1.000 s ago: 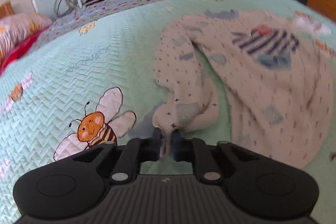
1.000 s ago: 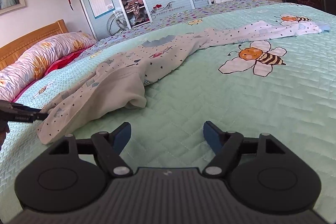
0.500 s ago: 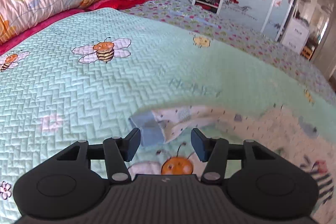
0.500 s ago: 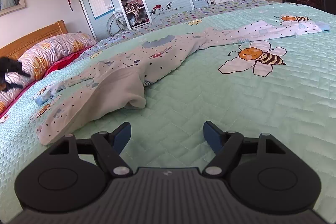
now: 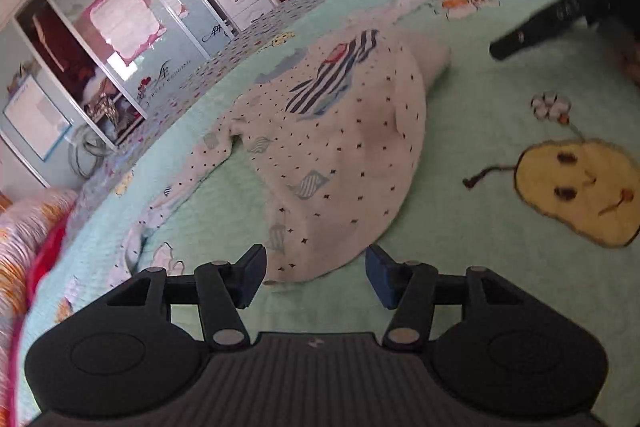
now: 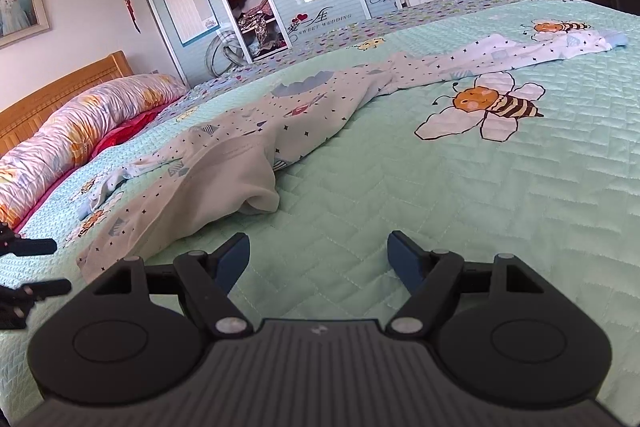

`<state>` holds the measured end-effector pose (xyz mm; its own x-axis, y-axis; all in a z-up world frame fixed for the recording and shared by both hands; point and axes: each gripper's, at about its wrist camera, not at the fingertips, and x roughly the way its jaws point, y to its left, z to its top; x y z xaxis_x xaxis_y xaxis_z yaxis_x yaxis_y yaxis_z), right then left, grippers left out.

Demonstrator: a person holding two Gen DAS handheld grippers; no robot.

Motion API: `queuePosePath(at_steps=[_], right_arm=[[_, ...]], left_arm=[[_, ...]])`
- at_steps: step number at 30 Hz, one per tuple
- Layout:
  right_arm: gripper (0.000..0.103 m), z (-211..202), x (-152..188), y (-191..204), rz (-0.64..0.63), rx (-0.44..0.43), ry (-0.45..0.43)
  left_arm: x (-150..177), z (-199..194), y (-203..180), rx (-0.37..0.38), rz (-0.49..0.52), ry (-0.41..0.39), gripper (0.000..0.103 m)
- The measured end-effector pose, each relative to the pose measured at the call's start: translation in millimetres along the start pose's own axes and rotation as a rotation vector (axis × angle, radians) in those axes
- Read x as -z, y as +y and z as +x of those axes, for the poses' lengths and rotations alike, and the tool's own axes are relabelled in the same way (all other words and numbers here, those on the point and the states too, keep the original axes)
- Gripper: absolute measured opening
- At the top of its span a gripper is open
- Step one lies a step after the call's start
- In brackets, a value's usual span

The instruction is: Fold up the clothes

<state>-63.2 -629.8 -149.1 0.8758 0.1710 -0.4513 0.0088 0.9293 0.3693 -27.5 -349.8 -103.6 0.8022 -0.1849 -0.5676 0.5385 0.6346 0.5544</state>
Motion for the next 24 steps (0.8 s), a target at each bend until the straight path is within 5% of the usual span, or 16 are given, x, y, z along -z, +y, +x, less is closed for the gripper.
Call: queuePosePath(at_steps=[2, 6, 11, 24], right_arm=[[0.076, 0.0, -0.1, -0.9, 0.004, -0.003, -0.001], [0.076, 0.5, -0.4, -2.0, 0.012, -0.006, -0.003], [0.076, 0.5, -0.4, -2.3, 0.017, -0.009, -0.005], [0.076, -0.1, -0.4, -2.7, 0.025, -0.014, -0.008]], left_arm=[[2.6, 8.8, 1.2, -0.046, 0.029, 0.041, 0.058], [2.0, 1.6, -5.1, -0.020, 0.114, 0.013, 0.057], [6.4, 4.0, -42.6, -0.132, 0.355, -0.032, 0.057], [7.4, 13.2, -9.8, -0.198, 0.303, -0.046, 0.057]])
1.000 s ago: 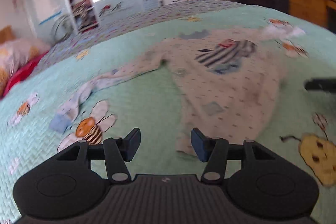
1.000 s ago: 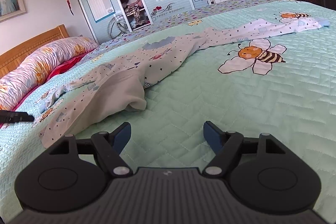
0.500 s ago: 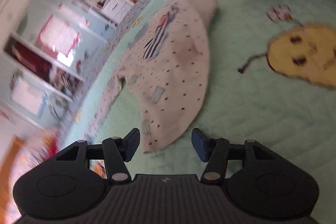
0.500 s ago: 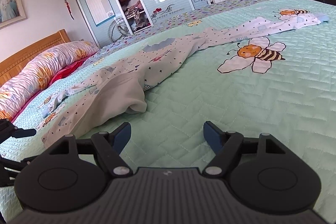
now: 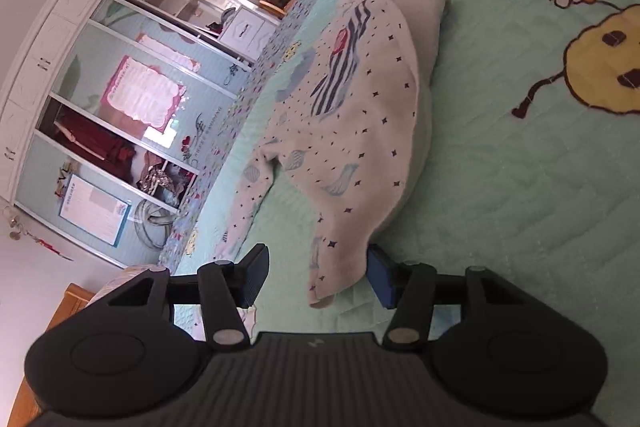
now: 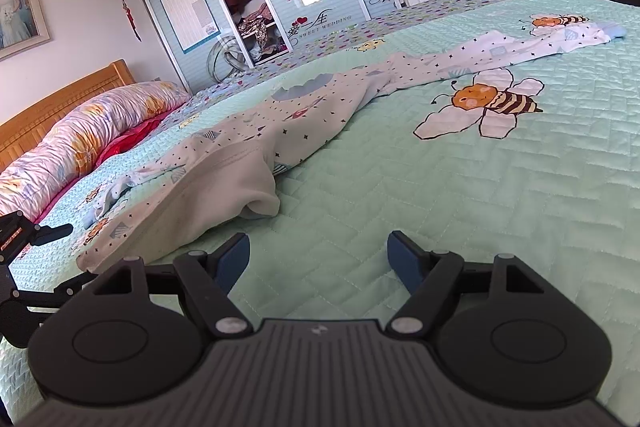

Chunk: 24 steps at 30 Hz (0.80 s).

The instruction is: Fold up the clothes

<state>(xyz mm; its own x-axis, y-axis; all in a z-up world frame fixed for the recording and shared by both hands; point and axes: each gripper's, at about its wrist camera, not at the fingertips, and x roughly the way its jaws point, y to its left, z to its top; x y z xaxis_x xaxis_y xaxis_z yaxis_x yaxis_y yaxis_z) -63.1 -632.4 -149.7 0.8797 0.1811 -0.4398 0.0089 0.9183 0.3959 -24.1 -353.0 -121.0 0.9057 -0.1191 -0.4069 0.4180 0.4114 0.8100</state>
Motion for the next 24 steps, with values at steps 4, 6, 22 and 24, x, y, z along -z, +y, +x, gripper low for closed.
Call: queuePosePath(at_steps=[4, 6, 22, 24], right_arm=[[0.076, -0.1, 0.0, -0.2, 0.003, -0.001, -0.001], [0.076, -0.1, 0.1, -0.4, 0.004, -0.002, -0.001], [0.076, 0.1, -0.4, -3.8, 0.023, -0.014, -0.006], [0.076, 0.1, -0.7, -3.8, 0.024, -0.014, -0.005]], left_arm=[[0.0, 8.5, 2.1, -0.022, -0.019, 0.011, 0.056], [0.5, 14.0, 6.2, -0.033, -0.037, 0.019, 0.052], [-9.3, 33.9, 69.4, 0.336, -0.532, 0.071, 0.007], [-3.3, 35.0, 93.0, 0.440, -0.796, 0.079, 0.006]])
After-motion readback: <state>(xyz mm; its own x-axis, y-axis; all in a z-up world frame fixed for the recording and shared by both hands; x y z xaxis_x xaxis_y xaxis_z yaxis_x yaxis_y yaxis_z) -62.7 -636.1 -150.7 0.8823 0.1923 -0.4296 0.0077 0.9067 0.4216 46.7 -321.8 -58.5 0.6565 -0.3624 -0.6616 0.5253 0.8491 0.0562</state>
